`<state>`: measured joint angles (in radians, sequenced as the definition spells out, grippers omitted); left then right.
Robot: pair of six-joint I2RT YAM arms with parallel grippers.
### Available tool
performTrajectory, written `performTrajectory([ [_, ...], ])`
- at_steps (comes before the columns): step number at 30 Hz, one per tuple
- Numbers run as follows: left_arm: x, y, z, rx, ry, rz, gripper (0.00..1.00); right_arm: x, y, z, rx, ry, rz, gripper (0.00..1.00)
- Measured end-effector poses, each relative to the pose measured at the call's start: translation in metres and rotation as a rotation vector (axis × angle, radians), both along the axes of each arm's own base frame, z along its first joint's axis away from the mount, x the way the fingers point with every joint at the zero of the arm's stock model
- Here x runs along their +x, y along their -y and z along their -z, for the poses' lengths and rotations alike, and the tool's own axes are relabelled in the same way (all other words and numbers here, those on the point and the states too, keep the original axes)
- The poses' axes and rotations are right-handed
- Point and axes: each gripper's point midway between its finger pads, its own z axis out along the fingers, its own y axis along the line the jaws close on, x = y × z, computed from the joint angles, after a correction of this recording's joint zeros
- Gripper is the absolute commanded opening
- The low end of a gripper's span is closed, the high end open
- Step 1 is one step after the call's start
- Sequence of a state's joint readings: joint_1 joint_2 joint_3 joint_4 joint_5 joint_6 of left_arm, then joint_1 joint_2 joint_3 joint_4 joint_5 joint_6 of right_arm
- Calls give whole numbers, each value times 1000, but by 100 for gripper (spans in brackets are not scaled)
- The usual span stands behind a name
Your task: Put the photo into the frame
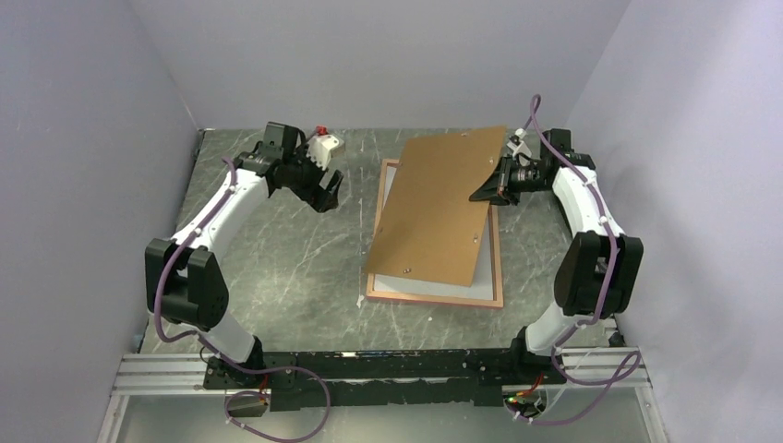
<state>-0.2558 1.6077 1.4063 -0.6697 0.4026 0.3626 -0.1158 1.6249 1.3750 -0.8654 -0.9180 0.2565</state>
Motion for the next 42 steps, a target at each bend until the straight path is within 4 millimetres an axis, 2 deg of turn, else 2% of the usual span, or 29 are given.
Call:
performTrajectory([
  [9, -16, 17, 23, 12, -40, 50, 93, 9, 0, 10, 32, -9, -30, 0],
  [13, -22, 35, 34, 12, -64, 83, 91, 4, -3, 19, 44, -34, -37, 0],
  [19, -24, 60, 72, 35, -129, 129, 86, -8, -10, 36, 59, -106, -35, 0],
  [23, -19, 62, 98, 62, -167, 122, 78, -9, -12, 44, 71, -130, -23, 1],
  [24, -18, 62, 103, 67, -173, 120, 77, -9, -12, 47, 76, -134, -19, 6],
  [30, -18, 61, 123, 75, -190, 117, 70, -16, -15, 70, 102, -177, 10, 19],
  [34, -21, 62, 132, 74, -211, 124, 60, -17, -17, 82, 126, -211, 47, 24],
  [38, -26, 63, 142, 69, -242, 134, 47, -20, -20, 92, 167, -243, 82, 37],
  [42, -32, 67, 143, 45, -266, 153, 42, -23, -22, 99, 193, -265, 119, 43],
])
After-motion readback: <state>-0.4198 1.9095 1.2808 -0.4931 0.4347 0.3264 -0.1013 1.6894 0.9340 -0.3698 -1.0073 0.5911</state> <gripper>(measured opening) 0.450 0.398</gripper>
